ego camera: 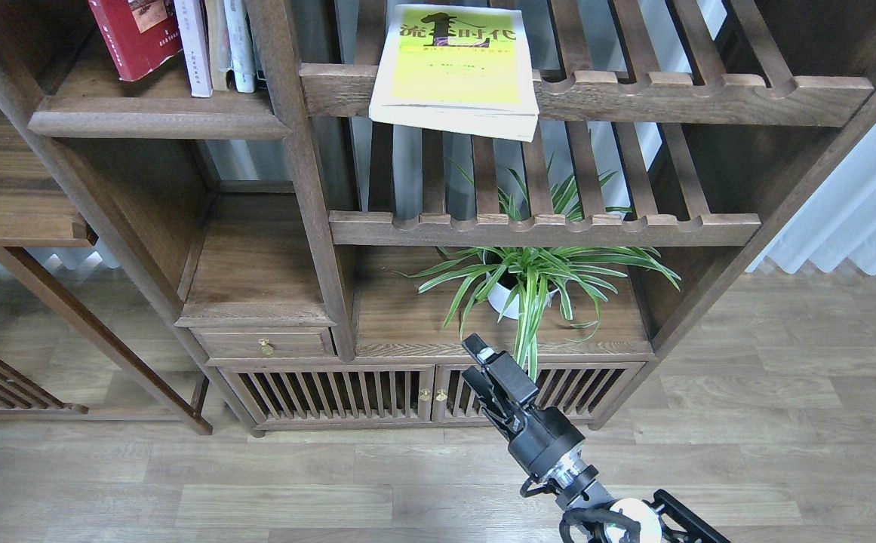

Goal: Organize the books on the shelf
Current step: 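Withdraw the left gripper from the top shelf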

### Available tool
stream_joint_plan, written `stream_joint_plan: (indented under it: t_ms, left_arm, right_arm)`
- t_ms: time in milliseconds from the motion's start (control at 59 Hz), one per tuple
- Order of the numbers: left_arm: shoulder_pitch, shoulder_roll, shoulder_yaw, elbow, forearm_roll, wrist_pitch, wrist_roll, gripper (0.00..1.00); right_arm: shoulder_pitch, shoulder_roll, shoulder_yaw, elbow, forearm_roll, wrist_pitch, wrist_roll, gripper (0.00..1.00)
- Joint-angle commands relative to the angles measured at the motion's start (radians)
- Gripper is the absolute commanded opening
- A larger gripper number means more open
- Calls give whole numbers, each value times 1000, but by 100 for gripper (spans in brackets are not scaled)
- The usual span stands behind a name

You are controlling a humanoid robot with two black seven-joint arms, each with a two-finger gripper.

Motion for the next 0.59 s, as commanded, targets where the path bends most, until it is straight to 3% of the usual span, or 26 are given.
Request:
stream_joint_plan:
  t_ms: [0, 153, 220, 424, 576]
  left_arm:
    - [1, -2, -9, 4, -2, 0, -1, 1]
    - [1, -8, -9, 9, -12, 0, -3, 6]
    - [1, -13, -9, 7, -12, 0, -1, 20]
    - [1, -30, -6, 6, -11, 0, 0, 29]
    - [-2, -39, -6, 6, -12, 0, 0, 47]
  right_arm:
    - [0, 0, 0, 0, 0, 0, 0, 99]
    - [0, 0, -2, 0, -2, 0, 0, 99]
    - [0, 0, -2, -1, 0, 0, 0, 99]
    - [0, 0, -2, -1, 0, 0, 0, 99]
    - [0, 0, 2, -1, 0, 0, 0, 99]
